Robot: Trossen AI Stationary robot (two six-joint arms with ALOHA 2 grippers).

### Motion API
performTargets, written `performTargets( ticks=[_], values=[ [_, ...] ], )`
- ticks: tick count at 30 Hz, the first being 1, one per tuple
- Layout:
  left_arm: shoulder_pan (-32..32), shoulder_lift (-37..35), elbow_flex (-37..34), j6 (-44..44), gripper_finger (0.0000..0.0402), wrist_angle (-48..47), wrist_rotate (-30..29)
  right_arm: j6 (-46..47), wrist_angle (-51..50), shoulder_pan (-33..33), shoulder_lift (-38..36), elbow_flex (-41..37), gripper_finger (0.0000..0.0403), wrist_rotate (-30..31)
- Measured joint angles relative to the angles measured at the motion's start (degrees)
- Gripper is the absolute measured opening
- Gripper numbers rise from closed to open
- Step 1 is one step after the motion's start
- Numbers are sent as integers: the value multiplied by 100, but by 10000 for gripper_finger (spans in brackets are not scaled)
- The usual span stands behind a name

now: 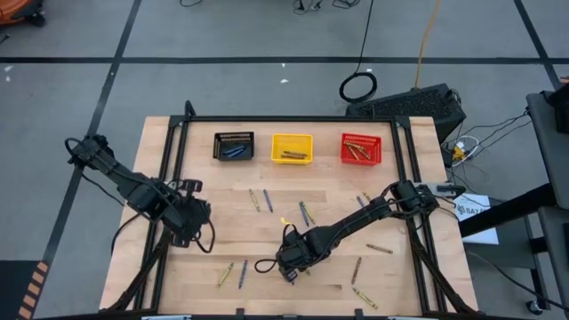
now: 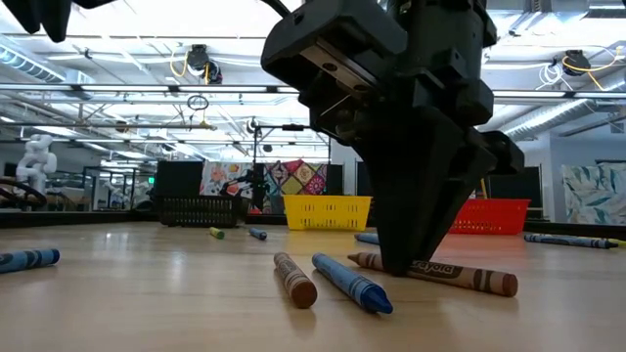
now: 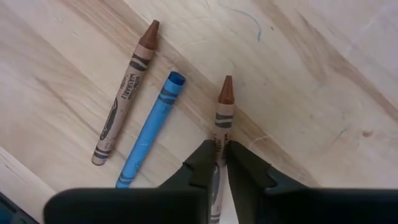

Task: Sort crayons
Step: Put the brown crayon into the yellow bin

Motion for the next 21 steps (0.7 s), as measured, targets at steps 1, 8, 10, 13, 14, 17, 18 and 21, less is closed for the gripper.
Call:
performTargets(
  ticks=[1, 8, 10, 13, 14, 17, 18, 21],
  values=[
    [-1, 0, 0, -1, 88, 23, -1, -21, 2, -2, 0, 0, 35, 4],
    [1, 0, 0, 5, 88, 114, -24, -301, 39, -55, 0, -4, 12, -142],
    [1, 0, 0, 3, 88, 115, -26, -347, 44, -55, -2, -4, 6, -135],
    [1, 0, 0, 3, 88, 116, -28, -398, 48, -47, -20, -5, 4, -132],
    [1, 0, 0, 3, 88, 116, -28, -430, 52, -46, -25, -7, 3, -129],
    [1, 0, 0, 3, 88, 116, -31, -526, 61, -44, -61, -11, 2, -129],
    [1, 0, 0, 4, 88, 119, -31, -558, 73, -44, -71, -11, 2, -126],
    [1, 0, 0, 3, 88, 118, -35, -668, 108, -39, -193, -11, 1, -118]
  ],
)
